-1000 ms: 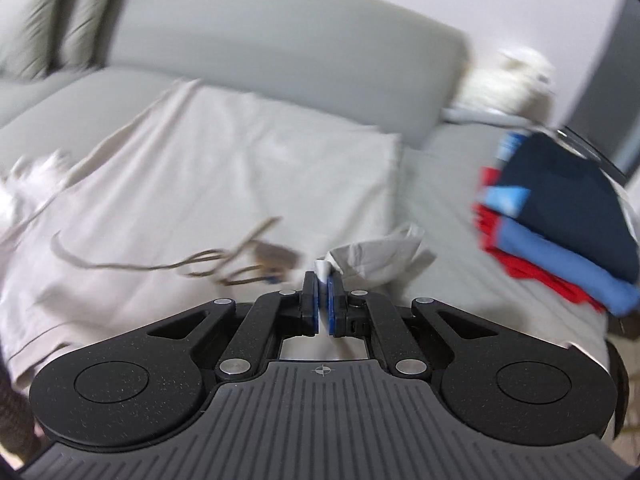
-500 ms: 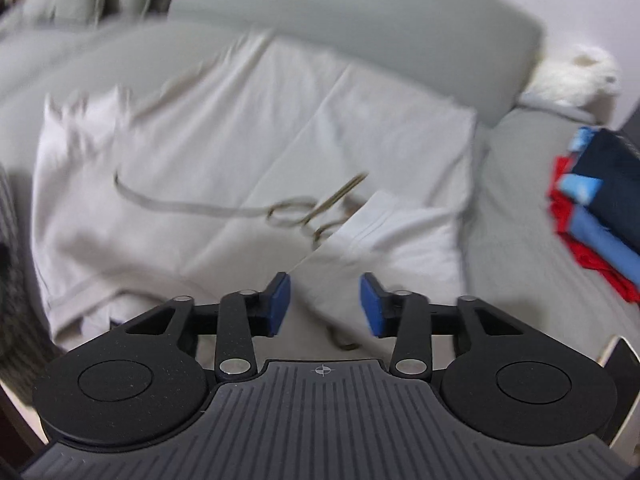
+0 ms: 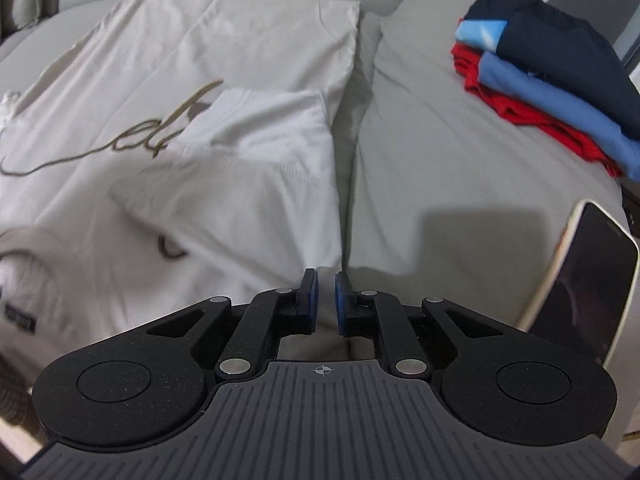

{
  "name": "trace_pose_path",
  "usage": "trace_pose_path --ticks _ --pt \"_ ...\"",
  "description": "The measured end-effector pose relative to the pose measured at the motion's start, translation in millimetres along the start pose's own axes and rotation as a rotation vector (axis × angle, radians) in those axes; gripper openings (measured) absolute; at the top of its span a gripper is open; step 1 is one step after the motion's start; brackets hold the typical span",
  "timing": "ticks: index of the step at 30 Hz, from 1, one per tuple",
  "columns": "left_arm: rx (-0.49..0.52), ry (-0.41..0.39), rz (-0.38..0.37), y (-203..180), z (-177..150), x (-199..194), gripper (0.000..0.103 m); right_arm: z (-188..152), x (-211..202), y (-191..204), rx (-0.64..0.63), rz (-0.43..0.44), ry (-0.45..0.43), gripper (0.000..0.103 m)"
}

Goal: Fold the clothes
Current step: 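Fold the held sleeve inward across the shirt body with the right tool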

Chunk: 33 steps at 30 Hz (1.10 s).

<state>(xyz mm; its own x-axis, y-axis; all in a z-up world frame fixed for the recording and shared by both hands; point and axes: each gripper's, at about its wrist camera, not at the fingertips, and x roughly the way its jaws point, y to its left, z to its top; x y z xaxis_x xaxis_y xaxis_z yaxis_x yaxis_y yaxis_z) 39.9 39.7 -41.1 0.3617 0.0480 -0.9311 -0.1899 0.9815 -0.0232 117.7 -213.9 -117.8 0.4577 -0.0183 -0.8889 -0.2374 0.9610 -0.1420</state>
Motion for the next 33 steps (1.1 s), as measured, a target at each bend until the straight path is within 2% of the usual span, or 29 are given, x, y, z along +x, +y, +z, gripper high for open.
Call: trace_pose_path --ticks 2,5,7,9,14,19,22,26,28,30,33 --pt "0.010 -0.002 -0.005 -1 0 1 0.091 3 -6 -5 0.026 0.007 -0.007 0.014" --pt "0.015 0.007 -0.006 -1 0 3 0.091 18 -13 -9 0.045 0.018 -0.102 0.015" --pt "0.010 0.011 0.001 1 1 4 0.091 37 -5 -6 0.035 0.018 -0.155 0.014" --pt "0.004 0.015 0.009 4 2 6 0.091 50 10 -4 0.038 0.028 -0.164 0.014" --pt "-0.011 0.029 0.014 9 6 12 0.091 48 46 0 0.075 0.064 -0.089 0.016" --pt "-0.013 0.057 0.006 8 11 26 0.091 34 30 -8 0.065 0.070 -0.090 0.016" --pt "-0.018 0.064 0.014 9 12 30 0.091 49 25 -8 0.046 0.069 -0.134 0.016" --pt "-0.041 0.053 0.034 19 14 24 0.091 82 40 10 0.030 0.063 -0.165 0.016" --pt "-0.063 0.048 0.050 28 15 20 0.091 89 51 18 0.027 0.068 -0.156 0.019" --pt "-0.094 0.038 0.064 39 17 16 0.091 88 64 27 0.005 0.068 -0.095 0.019" --pt "-0.119 0.019 0.077 51 19 11 0.091 86 59 36 -0.051 0.029 -0.094 0.020"
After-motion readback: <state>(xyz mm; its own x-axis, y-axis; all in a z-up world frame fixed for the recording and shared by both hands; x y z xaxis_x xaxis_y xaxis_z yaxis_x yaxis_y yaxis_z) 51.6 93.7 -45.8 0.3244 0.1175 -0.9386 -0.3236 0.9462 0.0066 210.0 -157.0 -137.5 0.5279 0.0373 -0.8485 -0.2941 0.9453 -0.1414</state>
